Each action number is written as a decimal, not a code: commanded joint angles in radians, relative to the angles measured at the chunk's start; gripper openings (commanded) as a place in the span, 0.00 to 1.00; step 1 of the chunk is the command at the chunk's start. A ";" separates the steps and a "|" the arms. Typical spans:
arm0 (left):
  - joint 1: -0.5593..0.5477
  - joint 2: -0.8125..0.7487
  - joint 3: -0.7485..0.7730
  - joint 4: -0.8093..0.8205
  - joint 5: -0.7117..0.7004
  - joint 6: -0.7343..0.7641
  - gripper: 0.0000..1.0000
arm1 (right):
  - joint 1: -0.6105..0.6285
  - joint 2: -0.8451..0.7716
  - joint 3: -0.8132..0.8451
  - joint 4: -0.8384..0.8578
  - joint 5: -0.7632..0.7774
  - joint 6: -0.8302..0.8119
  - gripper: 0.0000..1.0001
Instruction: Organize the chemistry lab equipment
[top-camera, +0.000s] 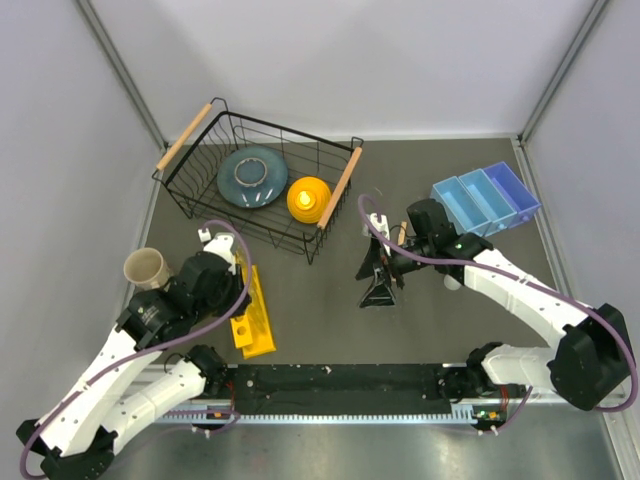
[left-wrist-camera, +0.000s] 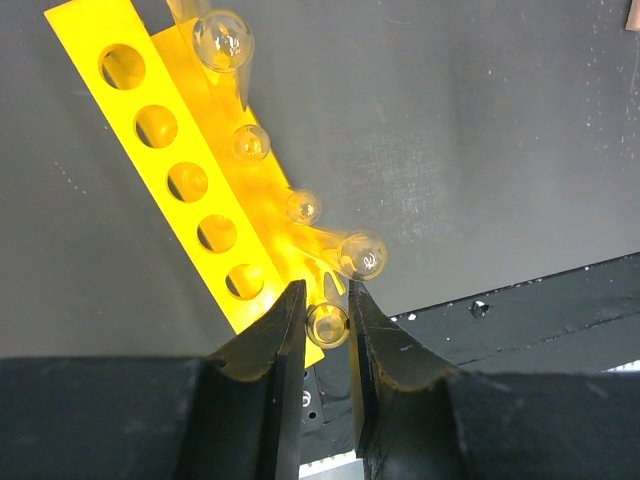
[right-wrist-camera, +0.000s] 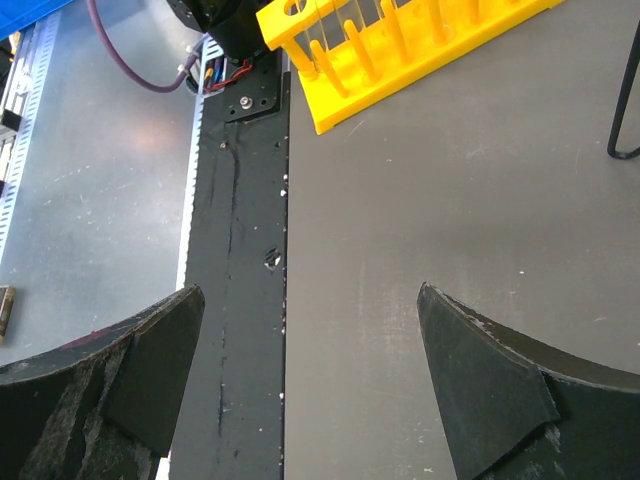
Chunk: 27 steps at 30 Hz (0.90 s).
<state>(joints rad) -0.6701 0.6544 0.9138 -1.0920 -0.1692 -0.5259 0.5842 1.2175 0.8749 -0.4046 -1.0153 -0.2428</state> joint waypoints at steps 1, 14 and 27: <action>0.003 -0.007 -0.029 -0.020 0.037 -0.011 0.11 | -0.009 -0.027 -0.001 0.039 -0.029 -0.009 0.89; 0.003 -0.052 -0.061 -0.023 0.079 -0.009 0.12 | -0.012 -0.027 -0.004 0.041 -0.032 -0.009 0.89; 0.001 -0.050 -0.078 -0.022 0.125 -0.003 0.28 | -0.014 -0.027 -0.007 0.041 -0.031 -0.009 0.89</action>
<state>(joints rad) -0.6693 0.5980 0.8566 -1.0935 -0.0929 -0.5236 0.5797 1.2175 0.8749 -0.4042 -1.0183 -0.2424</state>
